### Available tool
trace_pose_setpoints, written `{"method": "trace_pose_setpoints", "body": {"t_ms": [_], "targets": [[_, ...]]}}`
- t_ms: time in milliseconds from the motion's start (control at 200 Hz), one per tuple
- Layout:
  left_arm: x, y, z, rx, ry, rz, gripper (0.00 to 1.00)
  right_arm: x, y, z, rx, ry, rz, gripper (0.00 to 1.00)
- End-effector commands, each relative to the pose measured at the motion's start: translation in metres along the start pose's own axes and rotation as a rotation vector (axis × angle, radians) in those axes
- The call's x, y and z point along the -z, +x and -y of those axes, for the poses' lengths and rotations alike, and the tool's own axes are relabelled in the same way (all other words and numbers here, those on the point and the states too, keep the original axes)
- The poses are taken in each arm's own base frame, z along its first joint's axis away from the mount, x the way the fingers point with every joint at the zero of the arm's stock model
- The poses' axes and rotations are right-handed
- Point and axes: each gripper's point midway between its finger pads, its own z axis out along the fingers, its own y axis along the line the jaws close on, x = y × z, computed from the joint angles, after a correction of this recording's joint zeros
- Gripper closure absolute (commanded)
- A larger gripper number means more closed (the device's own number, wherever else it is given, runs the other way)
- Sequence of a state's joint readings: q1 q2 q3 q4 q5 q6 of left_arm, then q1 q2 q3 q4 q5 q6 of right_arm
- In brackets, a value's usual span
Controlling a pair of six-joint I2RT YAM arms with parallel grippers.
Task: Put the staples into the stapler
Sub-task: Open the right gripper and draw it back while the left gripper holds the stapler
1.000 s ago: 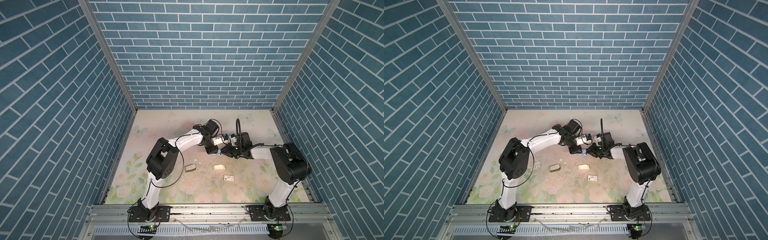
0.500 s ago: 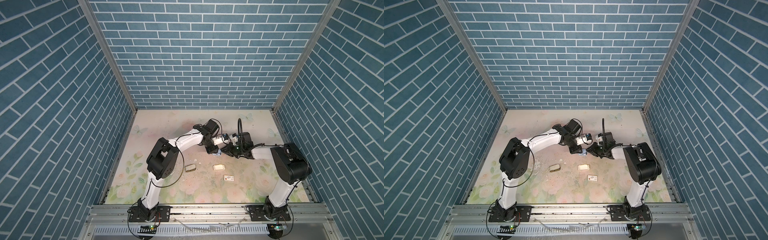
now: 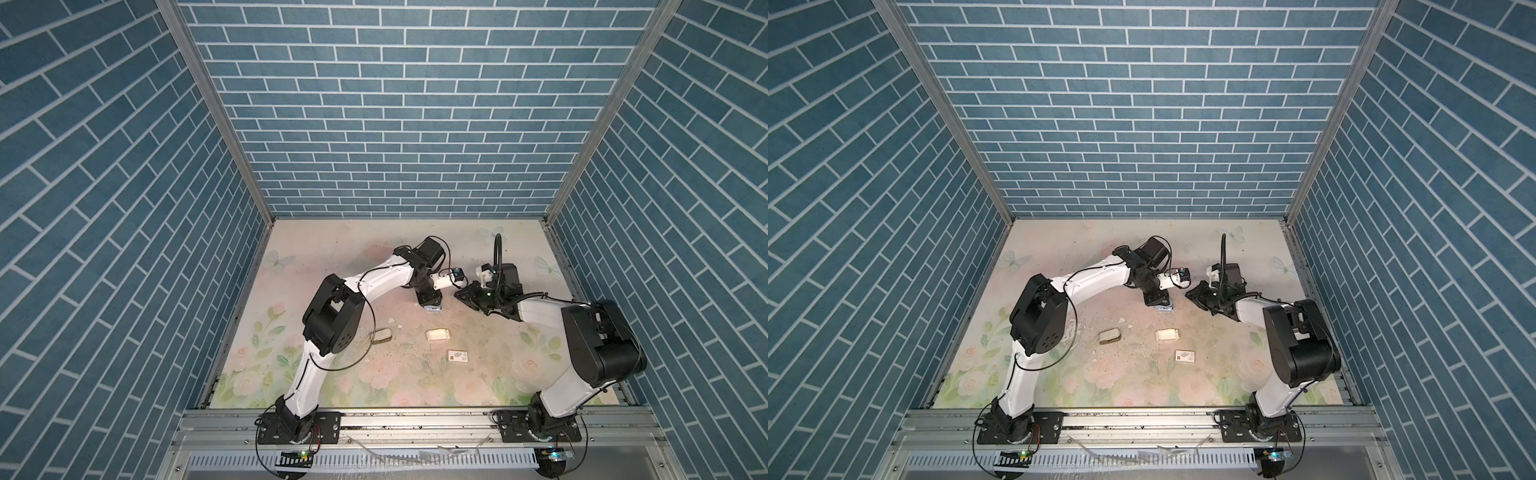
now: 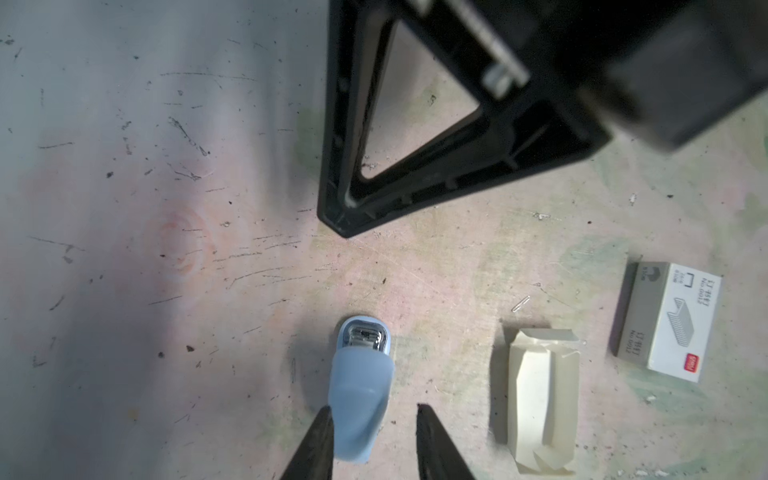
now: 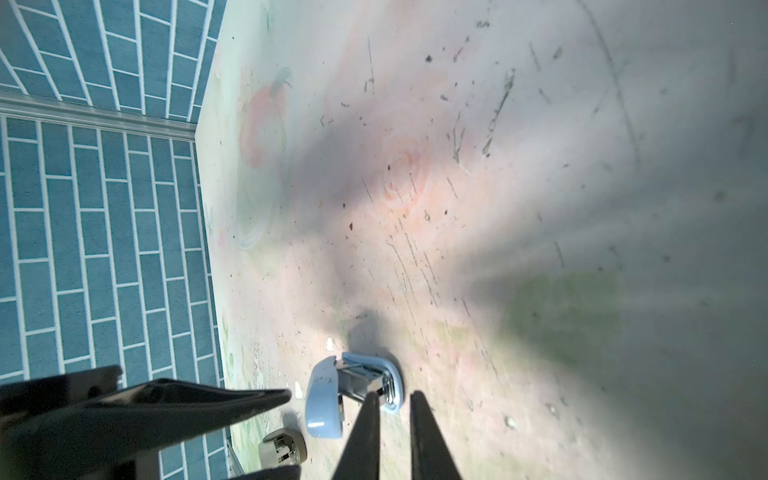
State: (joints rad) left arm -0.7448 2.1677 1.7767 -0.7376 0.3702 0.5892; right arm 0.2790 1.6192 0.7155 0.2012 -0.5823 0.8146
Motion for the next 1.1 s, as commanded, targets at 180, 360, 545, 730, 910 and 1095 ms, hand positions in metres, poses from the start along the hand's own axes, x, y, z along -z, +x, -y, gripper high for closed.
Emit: {"method": "trace_pose_setpoints", "body": {"t_ms": [180, 360, 545, 730, 910, 1095], "targets": [[-0.013, 0.012, 0.003, -0.025, 0.040, -0.068, 0.64, 0.027, 0.013, -0.009, 0.016, 0.021, -0.006, 0.84], [-0.016, 0.012, 0.001, -0.030, 0.035, -0.072, 0.66, 0.040, 0.018, -0.013, 0.029, 0.026, 0.004, 0.84], [-0.017, 0.012, 0.001, -0.039, 0.035, -0.075, 0.66, 0.046, 0.021, -0.014, 0.036, 0.027, 0.014, 0.84], [-0.019, 0.013, 0.002, -0.051, 0.038, -0.089, 0.72, 0.047, 0.022, -0.013, 0.035, 0.028, 0.014, 0.86], [-0.021, 0.014, 0.004, -0.066, 0.033, -0.104, 0.75, 0.044, 0.025, -0.007, 0.031, 0.043, 0.000, 0.86], [-0.024, 0.015, 0.004, -0.082, 0.023, -0.125, 0.78, 0.043, 0.028, -0.002, 0.029, 0.054, -0.005, 0.87]]}}
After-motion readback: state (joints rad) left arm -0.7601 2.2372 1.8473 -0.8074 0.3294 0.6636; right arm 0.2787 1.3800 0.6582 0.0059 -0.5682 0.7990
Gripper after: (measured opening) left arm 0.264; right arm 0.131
